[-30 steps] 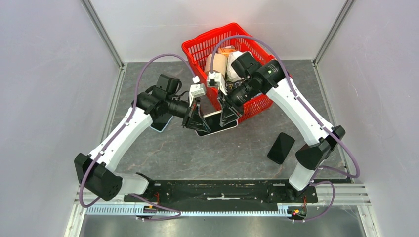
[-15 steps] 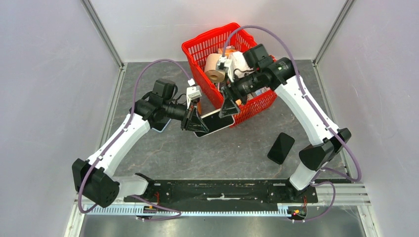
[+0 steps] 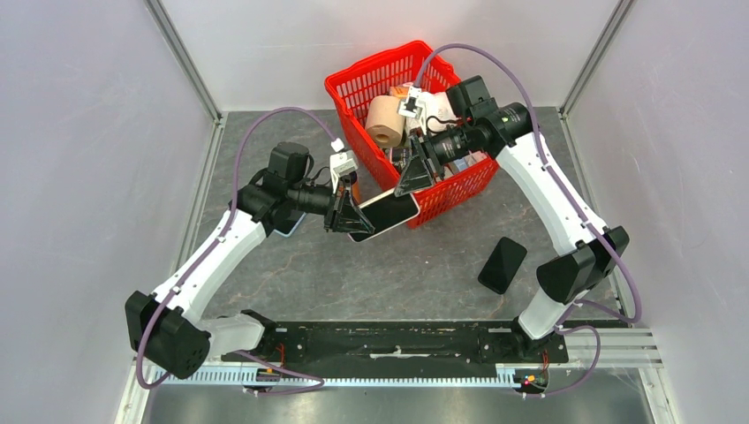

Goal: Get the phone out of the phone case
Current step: Remove the phone case from the phone.

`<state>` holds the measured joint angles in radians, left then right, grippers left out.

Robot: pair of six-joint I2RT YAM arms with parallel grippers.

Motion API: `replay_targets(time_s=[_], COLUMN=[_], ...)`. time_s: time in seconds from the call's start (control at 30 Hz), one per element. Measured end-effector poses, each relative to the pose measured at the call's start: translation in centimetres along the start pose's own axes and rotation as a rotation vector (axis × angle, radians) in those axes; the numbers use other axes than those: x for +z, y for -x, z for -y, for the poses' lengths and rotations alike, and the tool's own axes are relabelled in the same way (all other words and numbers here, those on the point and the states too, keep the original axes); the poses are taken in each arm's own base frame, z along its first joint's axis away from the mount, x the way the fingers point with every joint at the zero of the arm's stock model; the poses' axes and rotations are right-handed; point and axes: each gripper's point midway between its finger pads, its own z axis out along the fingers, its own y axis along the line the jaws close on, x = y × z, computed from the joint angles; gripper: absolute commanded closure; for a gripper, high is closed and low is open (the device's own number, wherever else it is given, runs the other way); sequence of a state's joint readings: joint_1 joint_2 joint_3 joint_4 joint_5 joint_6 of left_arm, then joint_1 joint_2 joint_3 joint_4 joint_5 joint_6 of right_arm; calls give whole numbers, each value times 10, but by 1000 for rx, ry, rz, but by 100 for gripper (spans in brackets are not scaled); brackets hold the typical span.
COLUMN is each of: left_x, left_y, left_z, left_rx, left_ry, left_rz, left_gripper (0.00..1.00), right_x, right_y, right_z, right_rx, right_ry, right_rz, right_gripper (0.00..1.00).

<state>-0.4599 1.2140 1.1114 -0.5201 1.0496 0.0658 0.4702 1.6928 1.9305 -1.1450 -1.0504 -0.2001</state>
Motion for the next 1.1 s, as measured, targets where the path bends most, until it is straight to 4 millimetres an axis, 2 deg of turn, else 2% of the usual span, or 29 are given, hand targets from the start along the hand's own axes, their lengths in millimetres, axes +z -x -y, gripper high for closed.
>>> replay_targets(time_s=[0.03, 0.1, 0.13, 0.37, 0.7, 1.1], left_x=[0, 0, 0, -1, -17, -30], left_y=[0, -1, -1, -3, -4, -12], left_z=[0, 0, 1, 5, 0, -12], left_rx=[-3, -13, -17, -26, 150, 233], left_ry=[1, -1, -3, -19, 142, 292], left_rz=[1, 0, -1, -6, -137, -258], left_gripper=[98, 98, 98, 98, 98, 98], right_x=[1, 2, 3, 3, 11, 27], right_y=[0, -1, -2, -1, -3, -6], right_z=[-1, -2, -3, -6, -7, 10], right_rx=[2, 5, 4, -16, 56, 227], right_ry=[12, 31, 44, 92, 220, 399], right_rz=[1, 5, 6, 23, 45, 50], right_gripper=[79, 96, 100, 100, 100, 100])
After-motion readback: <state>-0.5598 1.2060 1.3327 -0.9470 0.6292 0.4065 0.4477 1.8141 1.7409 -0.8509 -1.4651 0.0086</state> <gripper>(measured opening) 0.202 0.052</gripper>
